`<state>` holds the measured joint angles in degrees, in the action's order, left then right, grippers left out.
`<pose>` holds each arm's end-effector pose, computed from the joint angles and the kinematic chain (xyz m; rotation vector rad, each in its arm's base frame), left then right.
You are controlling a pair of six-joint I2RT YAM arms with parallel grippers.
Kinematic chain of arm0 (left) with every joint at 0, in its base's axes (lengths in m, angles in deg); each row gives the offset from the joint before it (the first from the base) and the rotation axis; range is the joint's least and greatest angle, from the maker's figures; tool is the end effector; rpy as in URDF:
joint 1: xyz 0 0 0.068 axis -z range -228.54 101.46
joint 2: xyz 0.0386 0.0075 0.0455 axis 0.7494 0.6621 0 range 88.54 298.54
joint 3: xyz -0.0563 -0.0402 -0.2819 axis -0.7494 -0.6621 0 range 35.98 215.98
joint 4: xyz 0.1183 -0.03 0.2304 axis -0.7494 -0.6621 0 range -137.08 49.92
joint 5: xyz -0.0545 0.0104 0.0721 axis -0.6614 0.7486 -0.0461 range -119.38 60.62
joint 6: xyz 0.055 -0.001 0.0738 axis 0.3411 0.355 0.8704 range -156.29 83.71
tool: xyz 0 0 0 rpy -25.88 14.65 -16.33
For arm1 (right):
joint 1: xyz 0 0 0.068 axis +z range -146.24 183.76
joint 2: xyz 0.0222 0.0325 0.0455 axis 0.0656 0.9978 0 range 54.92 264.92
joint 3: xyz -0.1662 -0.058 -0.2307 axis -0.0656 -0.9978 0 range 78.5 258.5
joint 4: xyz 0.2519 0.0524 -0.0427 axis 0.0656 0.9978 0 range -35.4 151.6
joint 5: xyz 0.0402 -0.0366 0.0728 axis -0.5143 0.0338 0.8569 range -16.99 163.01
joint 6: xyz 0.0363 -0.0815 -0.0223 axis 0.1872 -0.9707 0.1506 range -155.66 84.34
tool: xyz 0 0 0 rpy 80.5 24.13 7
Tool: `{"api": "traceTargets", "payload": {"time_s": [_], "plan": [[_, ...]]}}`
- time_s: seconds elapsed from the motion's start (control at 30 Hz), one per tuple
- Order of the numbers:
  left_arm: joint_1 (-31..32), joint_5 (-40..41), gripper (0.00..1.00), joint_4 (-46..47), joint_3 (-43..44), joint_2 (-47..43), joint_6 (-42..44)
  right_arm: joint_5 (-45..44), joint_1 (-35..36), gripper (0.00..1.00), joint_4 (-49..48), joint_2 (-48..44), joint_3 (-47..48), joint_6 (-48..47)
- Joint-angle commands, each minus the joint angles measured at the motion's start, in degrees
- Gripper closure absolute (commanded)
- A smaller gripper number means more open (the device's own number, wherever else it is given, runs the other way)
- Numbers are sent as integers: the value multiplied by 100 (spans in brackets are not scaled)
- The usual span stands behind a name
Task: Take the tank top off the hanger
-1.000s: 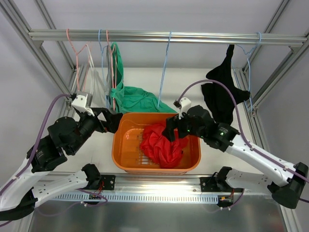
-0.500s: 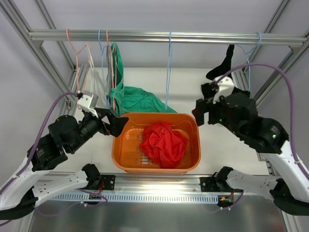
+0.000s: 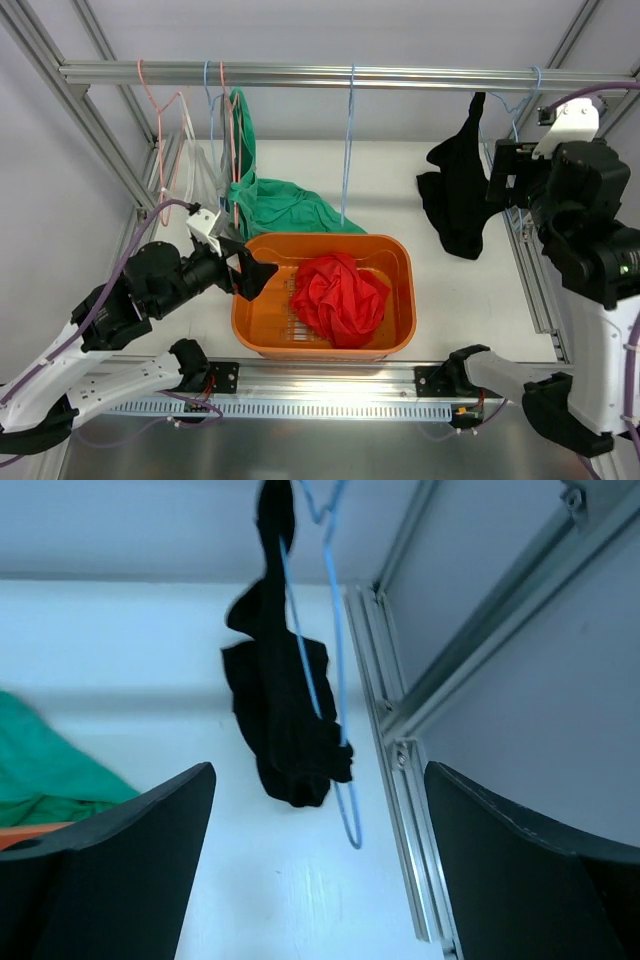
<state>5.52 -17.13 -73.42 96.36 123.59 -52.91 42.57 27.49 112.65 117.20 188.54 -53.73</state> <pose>0.0948 -0.1010 0.4126 0.4082 1.7148 -0.7288 0.1555 0.0227 0.5583 -0.2454 1.7238 -0.3913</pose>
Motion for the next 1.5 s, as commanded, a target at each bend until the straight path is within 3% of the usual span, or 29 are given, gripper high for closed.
{"api": "traceTargets", "payload": {"time_s": [0.0,0.13,0.23,0.3,0.37,0.53,0.6,0.63,0.67,1.13,1.47], "plan": [[52,-495,1,100,35,151,186,1308,-1139,10,190,424,141,-478],[52,-811,1,91,132,397,186,2225,-2361,11,120,898,237,-540],[52,-996,1,91,141,511,177,2972,-2959,18,85,1285,316,-488],[52,-1014,1,91,141,556,177,3534,-2997,31,-38,1453,325,-575],[52,-1049,1,100,149,591,177,3562,-3040,36,-82,1715,413,-567],[52,-1067,1,109,132,608,133,3773,-3102,60,-153,1928,747,-444],[52,-1041,1,100,123,635,142,3852,-3102,79,-214,1963,747,-452],[60,-1041,1,100,123,635,142,3870,-3102,96,-214,1981,747,-470],[52,-1023,1,91,123,635,142,3870,-3102,100,-214,1998,747,-461],[52,-1497,1,100,536,696,-51,3984,-3111,100,-1198,1560,659,-57],[60,-2024,1,144,1537,1556,10,4081,-3111,100,-1225,787,-52,-31]]}}
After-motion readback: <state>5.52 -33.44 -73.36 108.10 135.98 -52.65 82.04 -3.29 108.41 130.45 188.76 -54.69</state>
